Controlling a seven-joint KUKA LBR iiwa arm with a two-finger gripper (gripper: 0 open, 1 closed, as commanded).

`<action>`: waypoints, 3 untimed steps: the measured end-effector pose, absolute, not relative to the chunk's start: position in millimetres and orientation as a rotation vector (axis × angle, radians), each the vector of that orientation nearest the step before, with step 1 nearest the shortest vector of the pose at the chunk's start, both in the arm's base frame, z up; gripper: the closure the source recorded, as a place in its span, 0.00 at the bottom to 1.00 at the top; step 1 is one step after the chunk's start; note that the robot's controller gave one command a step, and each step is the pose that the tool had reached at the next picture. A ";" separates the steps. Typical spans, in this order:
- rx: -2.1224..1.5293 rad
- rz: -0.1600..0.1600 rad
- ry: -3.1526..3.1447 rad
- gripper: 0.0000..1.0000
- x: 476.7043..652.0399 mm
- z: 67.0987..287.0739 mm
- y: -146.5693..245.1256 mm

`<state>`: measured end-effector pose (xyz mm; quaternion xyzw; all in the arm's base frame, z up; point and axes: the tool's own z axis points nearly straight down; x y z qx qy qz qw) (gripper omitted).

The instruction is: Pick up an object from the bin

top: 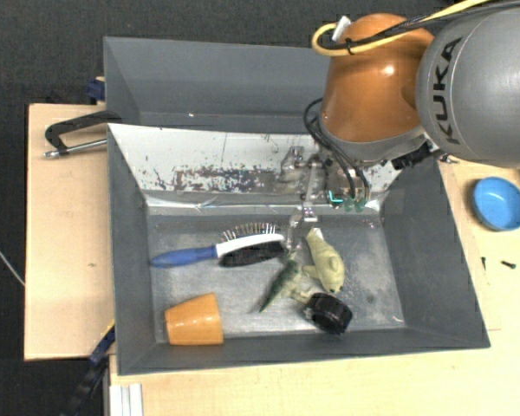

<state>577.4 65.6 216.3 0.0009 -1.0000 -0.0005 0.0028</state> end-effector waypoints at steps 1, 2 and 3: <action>0.102 -0.002 -3.145 0.00 589.0 72.0 91.9; 0.368 0.000 -3.129 0.00 595.0 111.6 69.3; 0.366 0.002 -3.126 1.00 594.3 110.4 68.0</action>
Offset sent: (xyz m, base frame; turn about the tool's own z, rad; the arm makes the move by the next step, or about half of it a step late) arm 0.0092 0.0253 -0.1463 -0.0625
